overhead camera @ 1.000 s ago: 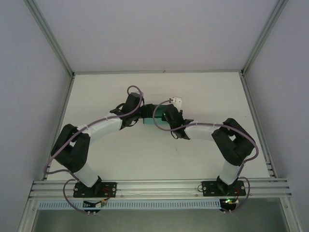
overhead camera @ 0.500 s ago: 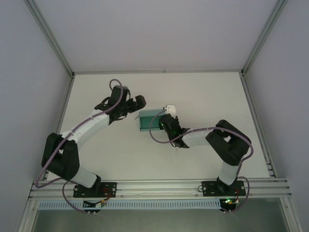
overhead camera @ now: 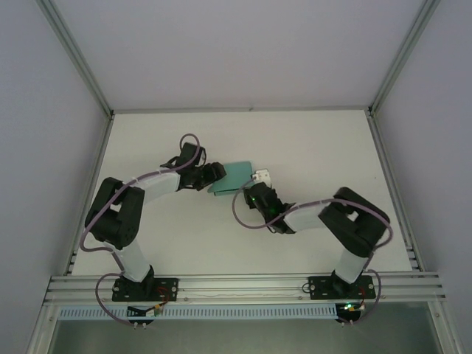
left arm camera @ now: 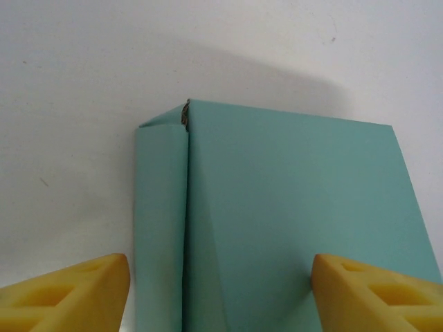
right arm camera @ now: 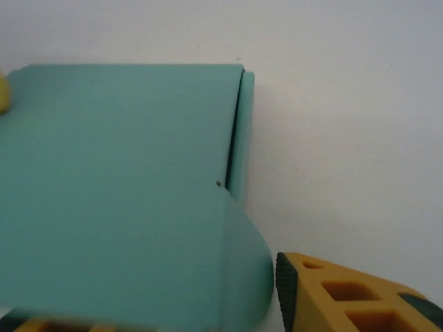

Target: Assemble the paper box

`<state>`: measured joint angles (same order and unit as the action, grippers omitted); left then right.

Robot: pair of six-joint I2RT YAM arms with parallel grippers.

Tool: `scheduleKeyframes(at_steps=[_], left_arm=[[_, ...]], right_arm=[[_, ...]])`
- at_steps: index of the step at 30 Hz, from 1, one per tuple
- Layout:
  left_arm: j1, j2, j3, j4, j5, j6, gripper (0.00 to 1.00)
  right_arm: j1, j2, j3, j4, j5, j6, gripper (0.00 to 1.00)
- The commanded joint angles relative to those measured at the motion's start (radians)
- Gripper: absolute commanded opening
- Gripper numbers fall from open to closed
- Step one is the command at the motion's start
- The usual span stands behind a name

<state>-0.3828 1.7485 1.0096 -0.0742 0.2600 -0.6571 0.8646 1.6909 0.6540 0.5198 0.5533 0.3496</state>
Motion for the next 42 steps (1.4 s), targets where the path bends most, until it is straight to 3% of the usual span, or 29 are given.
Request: scheduleKeyframes(at_steps=[1,3,6,13,17,22,28,33,39,42], left_arm=[[0.034,0.046,-0.048,0.051,0.044,0.018,0.62],[0.048,0.076,-0.062,0.089,0.081,0.021,0.57],[0.065,0.113,-0.079,0.165,0.157,0.032,0.43],[0.076,0.162,-0.08,0.199,0.244,0.092,0.34],[0.087,0.177,-0.112,0.27,0.329,0.083,0.33],[0.11,0.193,-0.145,0.325,0.392,0.079,0.3],[0.153,0.238,-0.213,0.551,0.537,-0.021,0.29],[0.16,0.264,-0.21,0.567,0.55,-0.026,0.27],[0.161,0.272,-0.211,0.585,0.563,-0.03,0.28],[0.161,0.281,-0.222,0.721,0.615,-0.097,0.31]], right_arm=[[0.004,-0.147,-0.007,-0.159,-0.146,-0.013,0.66],[-0.001,-0.199,0.009,-0.3,-0.211,-0.02,0.83],[-0.033,-0.24,0.046,-0.433,-0.283,0.009,1.0],[-0.266,-0.21,0.202,-0.534,-0.596,0.117,1.0],[-0.388,-0.095,0.358,-0.66,-0.766,0.119,1.0],[-0.468,0.058,0.49,-0.764,-0.943,0.151,1.0],[-0.494,0.172,0.542,-0.749,-1.084,0.19,1.0],[-0.493,0.282,0.592,-0.712,-1.194,0.24,0.99],[-0.491,0.331,0.6,-0.543,-1.363,0.324,0.8],[-0.492,0.32,0.596,-0.485,-1.396,0.356,0.68]])
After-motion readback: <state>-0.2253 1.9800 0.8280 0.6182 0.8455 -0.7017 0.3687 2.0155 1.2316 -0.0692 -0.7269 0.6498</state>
